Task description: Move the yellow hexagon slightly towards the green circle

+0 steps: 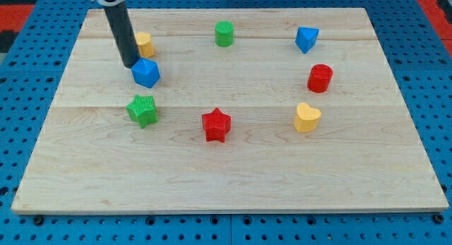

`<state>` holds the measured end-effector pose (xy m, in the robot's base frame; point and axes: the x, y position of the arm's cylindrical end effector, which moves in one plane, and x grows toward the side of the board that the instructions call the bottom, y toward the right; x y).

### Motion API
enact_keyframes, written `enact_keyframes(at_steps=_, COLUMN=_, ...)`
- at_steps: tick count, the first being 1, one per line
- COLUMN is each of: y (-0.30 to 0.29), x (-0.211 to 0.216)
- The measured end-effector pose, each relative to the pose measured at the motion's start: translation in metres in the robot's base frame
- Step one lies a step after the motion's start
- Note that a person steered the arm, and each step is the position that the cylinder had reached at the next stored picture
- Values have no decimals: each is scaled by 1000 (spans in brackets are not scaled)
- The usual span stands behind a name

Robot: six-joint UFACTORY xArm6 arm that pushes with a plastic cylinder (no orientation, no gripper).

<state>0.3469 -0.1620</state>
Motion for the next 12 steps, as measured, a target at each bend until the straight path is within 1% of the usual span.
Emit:
enact_keyframes(at_steps=2, y=-26, x=-14)
enact_keyframes(at_steps=4, y=-93, x=-27)
enact_keyframes(at_steps=6, y=-123, x=-48)
enact_keyframes(at_steps=7, y=-130, x=-34)
enact_keyframes(at_steps=8, y=-98, x=-26)
enact_keyframes(at_steps=9, y=-59, x=-33)
enact_keyframes(at_steps=10, y=-43, x=-47)
enact_keyframes(at_steps=11, y=-6, x=-47)
enact_keyframes(at_steps=12, y=7, x=-55)
